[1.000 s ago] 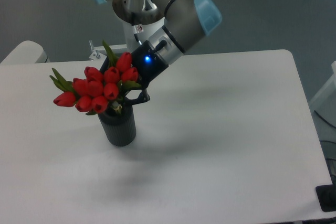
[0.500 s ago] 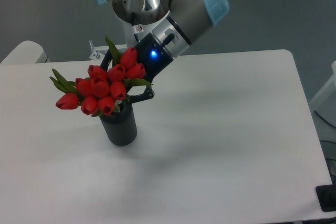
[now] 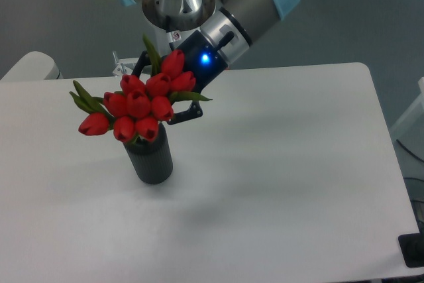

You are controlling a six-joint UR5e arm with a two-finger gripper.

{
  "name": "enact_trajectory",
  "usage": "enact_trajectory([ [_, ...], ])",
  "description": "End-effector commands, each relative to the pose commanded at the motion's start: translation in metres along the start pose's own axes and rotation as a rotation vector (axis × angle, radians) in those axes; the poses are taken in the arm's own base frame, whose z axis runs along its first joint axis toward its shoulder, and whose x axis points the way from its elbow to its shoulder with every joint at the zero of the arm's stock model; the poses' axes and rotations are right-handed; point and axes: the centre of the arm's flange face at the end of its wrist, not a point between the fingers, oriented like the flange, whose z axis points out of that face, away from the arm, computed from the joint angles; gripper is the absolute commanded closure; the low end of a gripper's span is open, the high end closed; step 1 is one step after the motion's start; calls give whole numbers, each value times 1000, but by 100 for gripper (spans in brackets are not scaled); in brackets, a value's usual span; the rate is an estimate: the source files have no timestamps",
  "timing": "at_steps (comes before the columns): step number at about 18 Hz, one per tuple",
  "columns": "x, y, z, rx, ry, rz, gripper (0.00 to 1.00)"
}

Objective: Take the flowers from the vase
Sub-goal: 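Lift the gripped tulips up out of the dark grey vase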

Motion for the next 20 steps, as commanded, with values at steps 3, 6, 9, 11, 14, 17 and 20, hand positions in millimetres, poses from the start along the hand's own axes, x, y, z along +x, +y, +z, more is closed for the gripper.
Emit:
enact_trajectory([
  [3, 2, -6, -3, 5, -5, -26, 87],
  [6, 4, -17, -13, 20, -19, -37, 87],
  [9, 2, -27, -20, 27, -35, -3, 87],
  [11, -2, -36, -33, 50, -62, 51, 87],
  [14, -14, -49, -44, 75, -115, 173, 86],
  [17, -33, -55, -60, 92, -153, 259, 87],
  [20, -57, -56, -71, 50, -223, 340, 87],
])
